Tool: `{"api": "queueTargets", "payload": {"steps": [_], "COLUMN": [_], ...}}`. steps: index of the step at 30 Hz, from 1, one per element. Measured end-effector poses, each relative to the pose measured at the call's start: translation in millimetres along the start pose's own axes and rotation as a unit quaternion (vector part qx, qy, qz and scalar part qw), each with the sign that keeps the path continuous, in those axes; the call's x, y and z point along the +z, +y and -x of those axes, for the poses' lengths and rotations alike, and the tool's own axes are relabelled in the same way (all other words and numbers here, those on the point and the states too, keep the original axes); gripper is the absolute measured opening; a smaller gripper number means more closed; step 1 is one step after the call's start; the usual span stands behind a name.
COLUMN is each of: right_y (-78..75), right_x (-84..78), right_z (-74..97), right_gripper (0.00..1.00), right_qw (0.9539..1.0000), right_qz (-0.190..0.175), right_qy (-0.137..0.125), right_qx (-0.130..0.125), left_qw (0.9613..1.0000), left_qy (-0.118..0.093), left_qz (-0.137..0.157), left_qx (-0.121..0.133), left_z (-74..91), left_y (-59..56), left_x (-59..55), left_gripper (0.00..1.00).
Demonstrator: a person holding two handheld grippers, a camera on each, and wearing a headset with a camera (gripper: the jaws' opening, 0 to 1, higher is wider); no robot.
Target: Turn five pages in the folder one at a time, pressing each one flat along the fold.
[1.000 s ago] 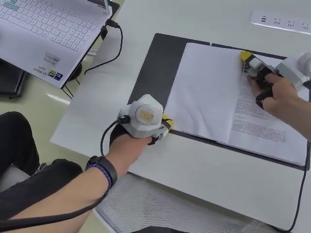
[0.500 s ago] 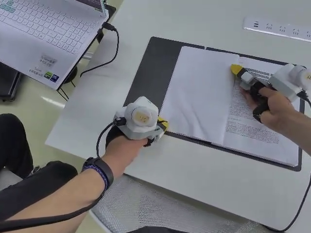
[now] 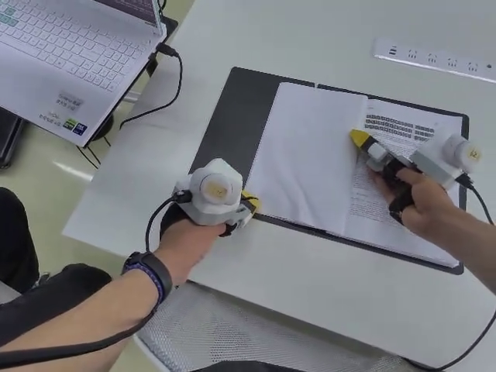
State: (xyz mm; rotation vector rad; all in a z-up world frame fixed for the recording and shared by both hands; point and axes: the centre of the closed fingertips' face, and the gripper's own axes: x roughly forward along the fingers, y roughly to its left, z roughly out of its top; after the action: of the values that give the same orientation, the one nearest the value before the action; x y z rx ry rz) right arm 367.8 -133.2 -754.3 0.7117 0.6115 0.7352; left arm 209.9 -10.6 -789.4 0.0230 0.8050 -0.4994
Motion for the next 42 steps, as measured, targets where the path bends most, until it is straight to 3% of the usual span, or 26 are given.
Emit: {"api": "queueTargets", "payload": {"steps": [3, 8, 16, 39, 42], "right_y": [-5.4, 10.4, 25.3, 42.2, 36.6], "right_x": [-1.7, -16.8, -42.2, -90.9, -91.3], "right_z": [-0.5, 15.5, 35.0, 70.4, 70.7], "right_gripper": [0.0, 0.0, 0.0, 0.0, 0.0], "right_qw": [1.0, 0.9999, 0.9993, 0.9986, 0.9985], "right_qz": [-0.003, -0.011, 0.008, -0.009, -0.016], "right_qy": [0.002, -0.002, 0.027, 0.038, 0.039], "right_qx": [0.003, 0.01, 0.023, 0.036, 0.035], "left_qw": [1.0, 0.9999, 1.0, 0.9999, 0.9999], "left_qy": [-0.004, -0.007, -0.008, -0.013, -0.013], "left_qz": [0.003, 0.007, 0.004, 0.006, 0.005], "left_qx": [0.003, 0.005, 0.002, 0.004, 0.002], "left_z": [-0.1, 0.1, -0.5, -0.3, -0.2], "left_y": [0.1, 0.0, -0.1, 0.4, 0.7], "left_x": [-0.2, 0.3, 0.1, -0.5, -0.5], "left_gripper": [0.0, 0.0, 0.0, 0.0, 0.0]}}
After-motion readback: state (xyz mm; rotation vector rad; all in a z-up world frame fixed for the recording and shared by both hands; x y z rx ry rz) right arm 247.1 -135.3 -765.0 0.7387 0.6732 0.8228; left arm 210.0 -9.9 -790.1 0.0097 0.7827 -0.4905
